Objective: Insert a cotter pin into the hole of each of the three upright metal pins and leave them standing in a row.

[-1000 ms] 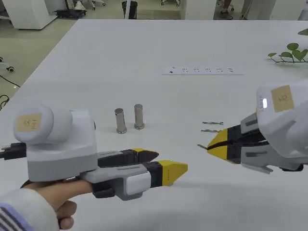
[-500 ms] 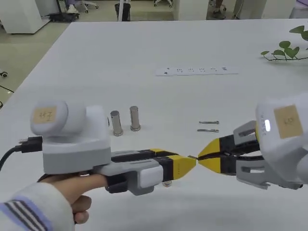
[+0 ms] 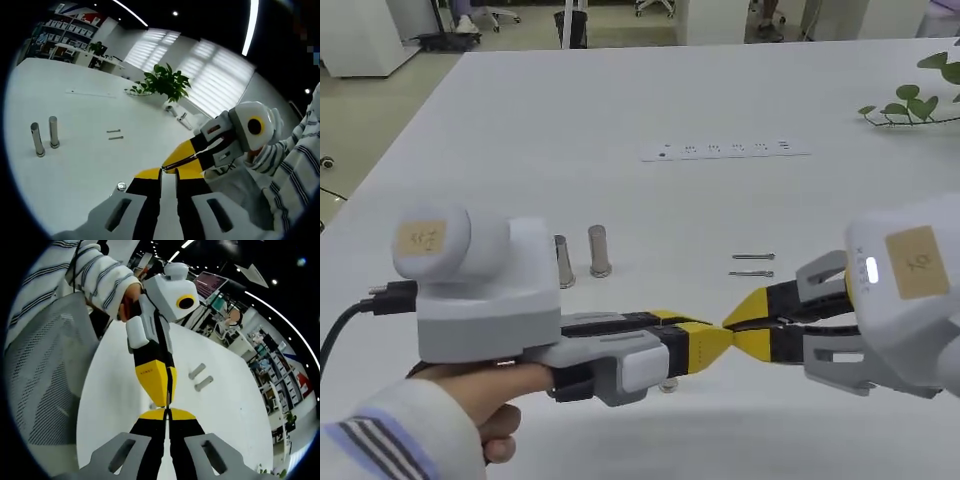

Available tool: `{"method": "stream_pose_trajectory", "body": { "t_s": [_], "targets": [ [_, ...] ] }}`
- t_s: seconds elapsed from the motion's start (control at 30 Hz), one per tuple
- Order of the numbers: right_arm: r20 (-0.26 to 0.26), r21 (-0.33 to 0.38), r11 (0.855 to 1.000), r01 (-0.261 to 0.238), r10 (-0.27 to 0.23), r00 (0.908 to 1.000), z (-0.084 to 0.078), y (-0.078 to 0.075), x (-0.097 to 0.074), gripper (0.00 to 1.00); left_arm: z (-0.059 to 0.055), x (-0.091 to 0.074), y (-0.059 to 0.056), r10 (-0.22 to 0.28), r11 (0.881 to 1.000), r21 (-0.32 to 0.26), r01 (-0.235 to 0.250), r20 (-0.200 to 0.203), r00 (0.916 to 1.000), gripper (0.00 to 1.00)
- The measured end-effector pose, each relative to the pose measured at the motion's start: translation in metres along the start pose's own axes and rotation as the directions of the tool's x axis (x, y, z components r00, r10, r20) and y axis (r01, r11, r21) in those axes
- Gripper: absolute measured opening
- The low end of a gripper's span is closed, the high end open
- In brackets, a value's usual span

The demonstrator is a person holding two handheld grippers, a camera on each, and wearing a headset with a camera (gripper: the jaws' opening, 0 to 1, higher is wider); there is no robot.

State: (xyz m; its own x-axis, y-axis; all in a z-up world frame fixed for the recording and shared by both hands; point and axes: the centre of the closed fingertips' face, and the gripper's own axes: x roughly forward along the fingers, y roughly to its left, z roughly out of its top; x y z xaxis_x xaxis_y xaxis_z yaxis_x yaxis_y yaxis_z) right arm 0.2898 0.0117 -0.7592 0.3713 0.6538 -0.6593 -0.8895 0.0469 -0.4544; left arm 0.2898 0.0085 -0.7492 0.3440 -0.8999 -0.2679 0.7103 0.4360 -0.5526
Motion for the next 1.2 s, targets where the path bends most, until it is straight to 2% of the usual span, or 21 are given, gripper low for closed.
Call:
{"method": "stream_pose_trajectory", "body": {
  "t_s": [0.13, 0.27, 0.43, 0.7, 0.77, 0.87, 1.0, 1.07, 1.2],
  "targets": [
    [-0.003, 0.012, 1.0, 0.004, -0.004, 1.0, 0.0004, 0.0008, 0.0004, 0.01, -0.0006, 0.0, -0.0005, 0.003, 1.0, -0.005, -0.003, -0.007, 1.0, 0.08],
    [-0.003, 0.002, 1.0, 0.008, -0.008, 1.0, 0.0014, 0.0004, -0.0002, 0.01, 0.0002, -0.0004, -0.0001, 0.004, 1.0, -0.016, -0.004, -0.007, 1.0, 0.07],
    [-0.009, -0.018, 1.0, 0.004, -0.005, 0.9999, 0.0019, 0.0016, 0.0007, 0.01, -0.0009, -0.0011, 0.0028, 0.015, 1.0, -0.026, -0.016, -0.026, 0.9995, 0.04],
    [-0.011, -0.021, 1.0, 0.005, -0.005, 0.9999, 0.0033, 0.0023, 0.0015, 0.01, -0.0017, -0.0024, 0.0055, 0.033, 0.999, 0.005, -0.033, -0.048, 0.9983, 0.01],
    [-0.012, -0.02, 1.0, 0.005, -0.005, 0.9999, 0.0032, 0.0024, 0.0015, 0.01, -0.0017, -0.0024, 0.0057, 0.036, 0.999, 0.03, -0.034, -0.05, 0.9981, 0.01],
    [-0.017, -0.039, 0.999, 0.006, -0.007, 0.9998, 0.003, 0.0024, 0.0014, 0.01, -0.002, -0.0018, 0.0059, 0.043, 0.998, 0.038, -0.041, -0.057, 0.9975, 0.01],
    [-0.014, -0.029, 1.0, 0.007, -0.008, 0.9999, 0.0029, 0.003, 0.0016, 0.02, -0.0032, -0.0022, 0.0062, 0.049, 0.998, 0.045, -0.046, -0.071, 0.9963, 0.0],
    [-0.019, -0.011, 1.0, -0.001, 0.0, 0.9998, 0.0023, 0.0056, 0.0027, 0.02, -0.0072, -0.0028, 0.0065, 0.049, 0.999, 0.007, -0.049, -0.096, 0.9941, 0.0],
    [-0.025, -0.029, 1.0, 0.0, 0.0, 0.9997, 0.0023, 0.0084, 0.0041, 0.02, -0.0093, -0.0035, 0.0084, 0.052, 0.998, -0.025, -0.055, -0.104, 0.9932, 0.0]
  ]
}}
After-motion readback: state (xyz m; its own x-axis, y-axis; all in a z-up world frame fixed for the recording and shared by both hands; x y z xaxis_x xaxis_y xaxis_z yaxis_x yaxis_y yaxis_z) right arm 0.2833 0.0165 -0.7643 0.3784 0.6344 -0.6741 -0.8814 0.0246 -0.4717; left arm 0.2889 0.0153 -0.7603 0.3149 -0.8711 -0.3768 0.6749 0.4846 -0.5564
